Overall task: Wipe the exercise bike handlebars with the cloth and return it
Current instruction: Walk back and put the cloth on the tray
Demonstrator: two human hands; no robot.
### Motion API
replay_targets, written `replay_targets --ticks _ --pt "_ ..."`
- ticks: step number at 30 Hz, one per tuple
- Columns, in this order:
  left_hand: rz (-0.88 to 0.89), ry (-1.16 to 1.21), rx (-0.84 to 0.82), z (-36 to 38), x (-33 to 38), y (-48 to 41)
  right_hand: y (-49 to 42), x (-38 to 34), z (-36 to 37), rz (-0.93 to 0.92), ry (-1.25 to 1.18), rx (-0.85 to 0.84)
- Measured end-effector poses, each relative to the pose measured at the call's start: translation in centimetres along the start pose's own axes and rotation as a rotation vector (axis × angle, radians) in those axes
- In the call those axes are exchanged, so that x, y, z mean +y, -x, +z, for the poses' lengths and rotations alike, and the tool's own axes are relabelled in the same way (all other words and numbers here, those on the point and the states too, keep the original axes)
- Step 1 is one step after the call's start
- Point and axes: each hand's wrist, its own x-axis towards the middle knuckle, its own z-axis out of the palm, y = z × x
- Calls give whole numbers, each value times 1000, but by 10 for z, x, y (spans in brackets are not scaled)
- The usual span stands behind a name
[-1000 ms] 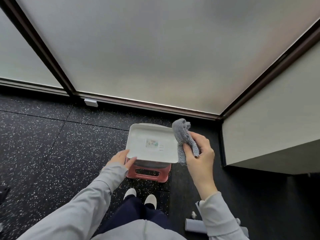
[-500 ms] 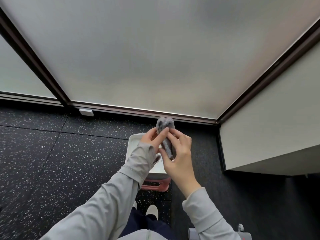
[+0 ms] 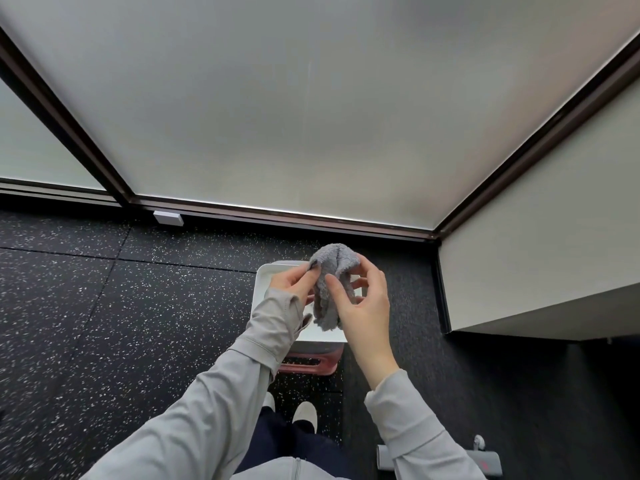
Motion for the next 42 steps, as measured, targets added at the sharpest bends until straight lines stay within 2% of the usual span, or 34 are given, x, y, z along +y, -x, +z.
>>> replay_targets --ticks 4,7,10,14,19,22,25,30,42 --pt "44 -9 -30 -4 -3 -9 -8 9 0 136 -42 -18" --pt "23 19 -73 -10 1 -12 -19 16 -7 322 -295 -79" --pt "-37 -1 -79 -17 7 -17 -30 21 -14 336 -377 -175" --pt "-114 -26 -45 -22 6 -27 -42 27 -14 283 -313 -251" --pt "-203 10 73 -18 -7 -55 -55 35 -2 267 -250 -216" --pt "-231 -145 -23 -18 -32 -71 -64 51 10 305 -230 -202" --pt "-296 -48 -40 -19 -59 -89 -74 79 20 331 -273 -220" --pt "-220 63 58 -29 -100 -135 -92 138 35 351 -168 -259" --pt "-112 -276 119 -66 -246 -250 -131 318 99 432 135 -377"
